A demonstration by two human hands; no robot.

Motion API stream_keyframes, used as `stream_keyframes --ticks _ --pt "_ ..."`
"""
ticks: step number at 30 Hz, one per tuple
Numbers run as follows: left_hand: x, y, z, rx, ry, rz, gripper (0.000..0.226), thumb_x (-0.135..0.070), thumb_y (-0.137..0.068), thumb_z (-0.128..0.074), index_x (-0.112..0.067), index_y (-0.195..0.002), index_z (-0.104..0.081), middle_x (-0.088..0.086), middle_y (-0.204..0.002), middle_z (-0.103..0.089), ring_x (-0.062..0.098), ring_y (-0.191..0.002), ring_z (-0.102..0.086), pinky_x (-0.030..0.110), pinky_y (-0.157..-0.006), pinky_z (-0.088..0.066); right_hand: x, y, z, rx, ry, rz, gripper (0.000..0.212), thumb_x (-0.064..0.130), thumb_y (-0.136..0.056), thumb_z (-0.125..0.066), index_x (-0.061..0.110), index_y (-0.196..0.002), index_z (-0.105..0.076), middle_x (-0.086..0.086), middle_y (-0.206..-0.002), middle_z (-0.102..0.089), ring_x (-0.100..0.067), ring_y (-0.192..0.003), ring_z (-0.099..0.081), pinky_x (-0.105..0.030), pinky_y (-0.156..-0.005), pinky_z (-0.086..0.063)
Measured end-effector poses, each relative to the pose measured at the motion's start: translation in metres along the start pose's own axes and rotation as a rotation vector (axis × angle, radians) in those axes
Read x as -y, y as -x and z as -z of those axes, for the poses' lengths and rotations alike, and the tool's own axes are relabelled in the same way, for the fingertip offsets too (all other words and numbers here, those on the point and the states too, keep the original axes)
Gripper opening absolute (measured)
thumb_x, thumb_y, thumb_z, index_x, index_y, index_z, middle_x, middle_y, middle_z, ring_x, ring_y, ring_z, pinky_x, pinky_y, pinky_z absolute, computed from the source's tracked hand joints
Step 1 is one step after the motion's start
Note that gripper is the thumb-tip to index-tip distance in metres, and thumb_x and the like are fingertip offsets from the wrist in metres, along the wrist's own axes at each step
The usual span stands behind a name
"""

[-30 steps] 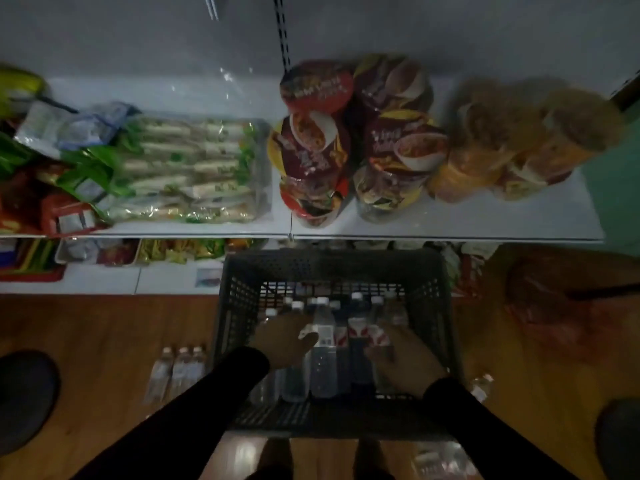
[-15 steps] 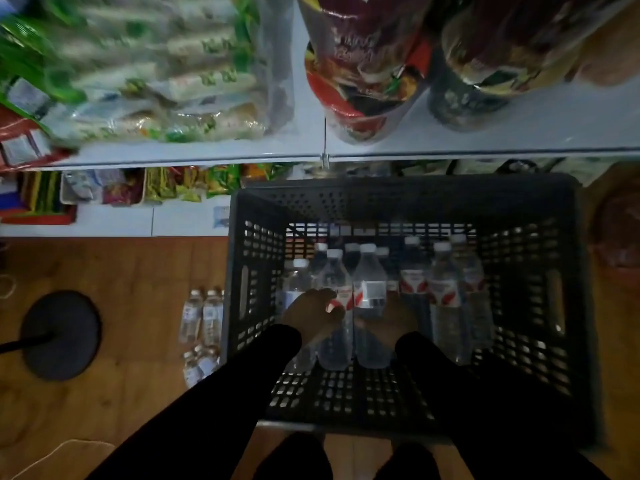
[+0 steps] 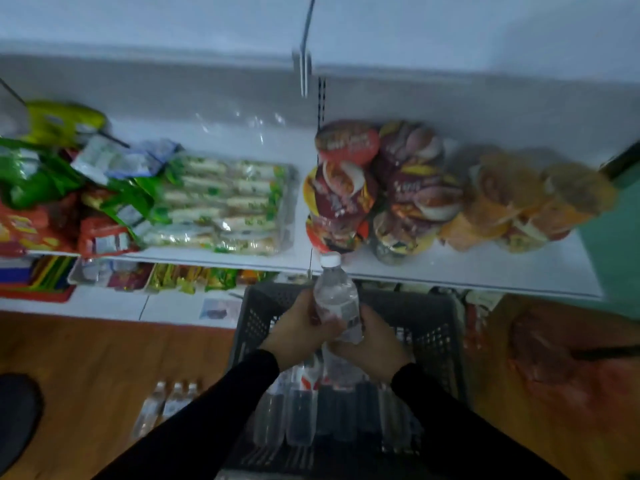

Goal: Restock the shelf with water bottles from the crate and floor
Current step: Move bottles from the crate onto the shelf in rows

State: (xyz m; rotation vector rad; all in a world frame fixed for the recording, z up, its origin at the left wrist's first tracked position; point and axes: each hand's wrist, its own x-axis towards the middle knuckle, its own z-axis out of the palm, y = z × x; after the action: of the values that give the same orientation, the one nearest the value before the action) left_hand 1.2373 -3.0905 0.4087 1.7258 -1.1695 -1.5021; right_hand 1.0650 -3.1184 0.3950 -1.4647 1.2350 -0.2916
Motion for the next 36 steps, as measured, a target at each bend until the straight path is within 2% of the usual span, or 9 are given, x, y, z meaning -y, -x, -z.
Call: stream_keyframes --ticks 4,9,11,14,17,21,26,30,36 --pt "-0.077 0.032 0.023 -0.158 -0.028 -0.213 0.058 -0.044 -0.076 -0.078 -0.043 -0.123 -0.045 -0.016 -0.108 -0.067 -0.003 -0.094 -0.065 0.018 -0.073 -0.053 0.076 0.02 0.032 -0.047 -0.069 0.226 0.054 0.022 -0.082 -0.081 0.041 -0.123 -0.052 0.023 -0.119 -0.065 0.006 -0.108 -0.061 -0.014 -0.083 -0.049" --pt "-0.178 0.082 0.07 -0.31 -0.166 -0.471 0.056 -0.049 -0.067 -0.083 -0.042 -0.114 -0.054 -0.017 -0.093 -0.071 -0.001 -0.081 -0.068 0.024 -0.069 -0.055 0.164 0.047 0.088 -0.01 0.155 0.48 0.075 0.057 -0.075 -0.078 0.042 -0.14 -0.043 0.023 -0.135 -0.056 0.005 -0.12 -0.055 -0.024 -0.097 -0.049" --pt "-0.218 0.104 0.086 -0.369 -0.218 -0.546 0.058 -0.056 -0.06 -0.084 -0.044 -0.109 -0.055 -0.013 -0.09 -0.072 0.001 -0.077 -0.069 0.027 -0.068 -0.056 0.195 0.056 0.115 -0.117 0.246 0.56 0.074 0.065 -0.074 -0.073 0.04 -0.138 -0.047 0.014 -0.131 -0.058 0.004 -0.113 -0.058 -0.024 -0.096 -0.052" --pt "-0.272 0.129 0.107 -0.482 -0.239 -0.641 0.057 -0.063 -0.054 -0.078 -0.045 -0.103 -0.055 -0.01 -0.088 -0.071 0.003 -0.075 -0.068 0.032 -0.07 -0.057 0.232 0.069 0.155 -0.36 0.24 0.692 0.04 0.052 -0.08 -0.069 0.04 -0.117 -0.058 0.008 -0.11 -0.065 0.003 -0.099 -0.063 -0.017 -0.089 -0.053" --pt "-0.318 0.141 0.12 -0.569 -0.23 -0.73 0.056 -0.064 -0.057 -0.076 -0.044 -0.105 -0.057 -0.01 -0.086 -0.071 0.006 -0.077 -0.069 0.04 -0.074 -0.058 0.255 0.071 0.195 -0.6 0.306 0.756 0.026 0.037 -0.09 -0.066 0.025 -0.113 -0.066 0.003 -0.108 -0.065 -0.003 -0.095 -0.063 -0.015 -0.085 -0.051" --pt "-0.365 0.129 0.12 -0.671 -0.215 -0.785 0.057 -0.06 -0.062 -0.076 -0.033 -0.109 -0.057 -0.008 -0.081 -0.071 0.007 -0.075 -0.068 0.04 -0.073 -0.059 0.259 0.045 0.251 -0.69 0.663 0.523 0.053 0.049 -0.097 -0.049 0.015 -0.137 -0.054 -0.007 -0.138 -0.053 -0.022 -0.127 -0.049 -0.034 -0.108 -0.037" --pt "-0.389 0.088 0.098 -0.736 -0.248 -0.749 0.054 -0.047 -0.073 -0.078 -0.023 -0.115 -0.053 -0.011 -0.088 -0.066 0.002 -0.076 -0.063 0.017 -0.057 -0.045 0.236 0.023 0.288 -0.601 0.927 0.16 0.074 0.066 -0.097 -0.026 0.021 -0.155 -0.027 -0.01 -0.163 -0.021 -0.027 -0.148 -0.021 -0.039 -0.12 -0.018" --pt "-0.401 0.051 0.086 -0.808 -0.245 -0.722 0.052 -0.046 -0.074 -0.076 -0.021 -0.111 -0.049 -0.006 -0.093 -0.064 0.014 -0.083 -0.064 0.026 -0.064 -0.049 0.237 0.017 0.289 -0.553 1.047 0.103 0.068 0.065 -0.097 -0.013 0.031 -0.157 -0.017 -0.006 -0.165 -0.012 -0.027 -0.15 -0.015 -0.045 -0.12 -0.015" --pt "-0.414 0.009 0.072 -0.951 -0.266 -0.706 0.057 -0.055 -0.08 -0.068 -0.017 -0.116 -0.046 0.0 -0.094 -0.064 0.02 -0.08 -0.063 0.032 -0.063 -0.05 0.232 0.019 0.289 -0.597 1.051 0.143 0.067 0.065 -0.097 -0.015 0.032 -0.156 -0.02 -0.005 -0.164 -0.016 -0.026 -0.15 -0.016 -0.044 -0.12 -0.014"
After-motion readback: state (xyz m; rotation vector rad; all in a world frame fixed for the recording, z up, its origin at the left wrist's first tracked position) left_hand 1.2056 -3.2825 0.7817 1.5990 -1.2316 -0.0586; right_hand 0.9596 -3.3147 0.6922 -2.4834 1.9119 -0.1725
